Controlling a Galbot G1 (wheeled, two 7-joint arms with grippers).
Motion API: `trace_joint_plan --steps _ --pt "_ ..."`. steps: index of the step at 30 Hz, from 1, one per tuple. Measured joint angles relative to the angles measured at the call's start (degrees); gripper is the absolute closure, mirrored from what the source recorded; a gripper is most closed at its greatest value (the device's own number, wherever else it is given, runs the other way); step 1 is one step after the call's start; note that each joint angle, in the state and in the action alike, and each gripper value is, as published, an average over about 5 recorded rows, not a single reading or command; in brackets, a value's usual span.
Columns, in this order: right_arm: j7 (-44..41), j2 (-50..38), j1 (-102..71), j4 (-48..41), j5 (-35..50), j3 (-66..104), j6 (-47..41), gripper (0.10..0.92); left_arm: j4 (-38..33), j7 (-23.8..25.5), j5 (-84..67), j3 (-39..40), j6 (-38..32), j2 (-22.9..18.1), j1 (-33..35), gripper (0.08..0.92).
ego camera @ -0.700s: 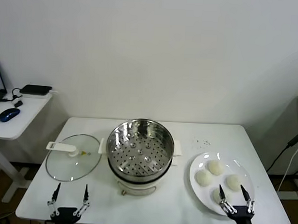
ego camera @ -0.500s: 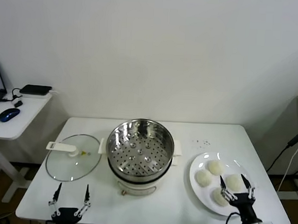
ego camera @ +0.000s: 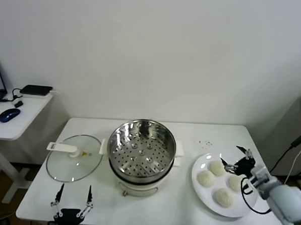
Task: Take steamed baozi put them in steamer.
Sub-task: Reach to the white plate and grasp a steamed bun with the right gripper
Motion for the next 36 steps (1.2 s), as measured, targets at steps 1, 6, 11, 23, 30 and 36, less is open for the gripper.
trace_joint_plan --steps 1,6,11,23,30,36 --pt "-1.8 -1.7 3.2 -0.6 0.0 -3.0 -0.1 0.203 0.1 0.0 0.0 0.0 -0.1 0.0 0.0 0.177" --pt "-10.5 -6.9 21.6 -4.3 1.2 -21.1 1.0 0.203 0.6 0.0 0.2 0.2 -0.3 0.0 0.0 0.177" --pt "-18.3 -8.0 40.6 -8.9 3.8 -40.2 4.0 0.203 0.9 0.0 0.3 0.3 -0.4 0.0 0.0 0.177" --pt "-30.4 -2.7 81.7 -18.6 5.6 -84.3 11.4 0.203 1.7 -0.1 0.3 0.4 -0.6 0.4 -0.4 0.177" --pt "-33.2 1.3 91.7 -23.7 4.9 -99.2 13.7 0.203 2.2 -0.1 0.1 0.0 -0.4 0.9 -0.8 0.177" --pt "-34.0 4.1 92.7 -27.4 3.9 -103.4 14.5 0.203 2.8 0.0 -0.1 -0.2 -0.4 0.9 -1.0 0.177"
